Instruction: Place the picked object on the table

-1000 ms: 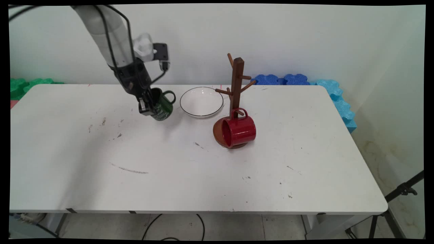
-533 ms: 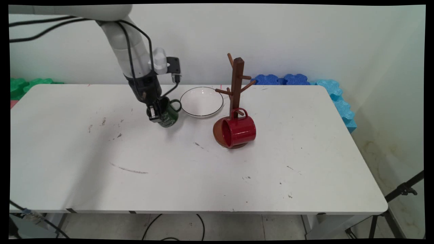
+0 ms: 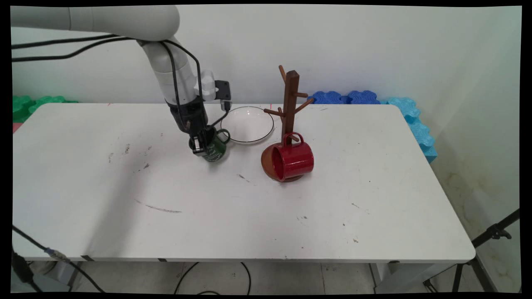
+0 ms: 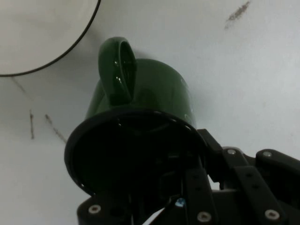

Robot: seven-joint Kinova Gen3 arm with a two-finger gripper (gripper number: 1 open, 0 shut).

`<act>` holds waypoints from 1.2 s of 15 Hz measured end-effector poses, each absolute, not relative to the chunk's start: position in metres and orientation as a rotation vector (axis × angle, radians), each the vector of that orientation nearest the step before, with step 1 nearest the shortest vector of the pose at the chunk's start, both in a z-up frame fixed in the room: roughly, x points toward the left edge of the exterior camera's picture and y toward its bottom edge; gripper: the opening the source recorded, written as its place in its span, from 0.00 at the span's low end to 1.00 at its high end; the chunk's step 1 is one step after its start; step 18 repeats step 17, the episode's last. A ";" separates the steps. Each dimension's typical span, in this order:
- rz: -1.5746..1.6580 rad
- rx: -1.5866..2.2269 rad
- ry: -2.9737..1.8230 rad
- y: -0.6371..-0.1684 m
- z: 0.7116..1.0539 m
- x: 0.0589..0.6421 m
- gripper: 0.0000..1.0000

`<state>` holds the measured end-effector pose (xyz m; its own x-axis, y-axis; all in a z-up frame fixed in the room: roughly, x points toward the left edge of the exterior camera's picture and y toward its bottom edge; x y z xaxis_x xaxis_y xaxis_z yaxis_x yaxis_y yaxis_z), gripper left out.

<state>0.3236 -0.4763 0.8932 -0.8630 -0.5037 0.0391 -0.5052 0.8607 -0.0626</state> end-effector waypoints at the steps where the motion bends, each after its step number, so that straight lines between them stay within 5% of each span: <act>1: 0.109 0.814 -3.010 -0.477 0.892 0.323 0.00; 8: 0.094 0.798 -3.011 -0.480 0.879 0.319 0.00; 9: 0.093 0.796 -3.010 -0.480 0.877 0.319 1.00; 18: 0.097 0.784 -2.973 -0.481 0.874 0.313 1.00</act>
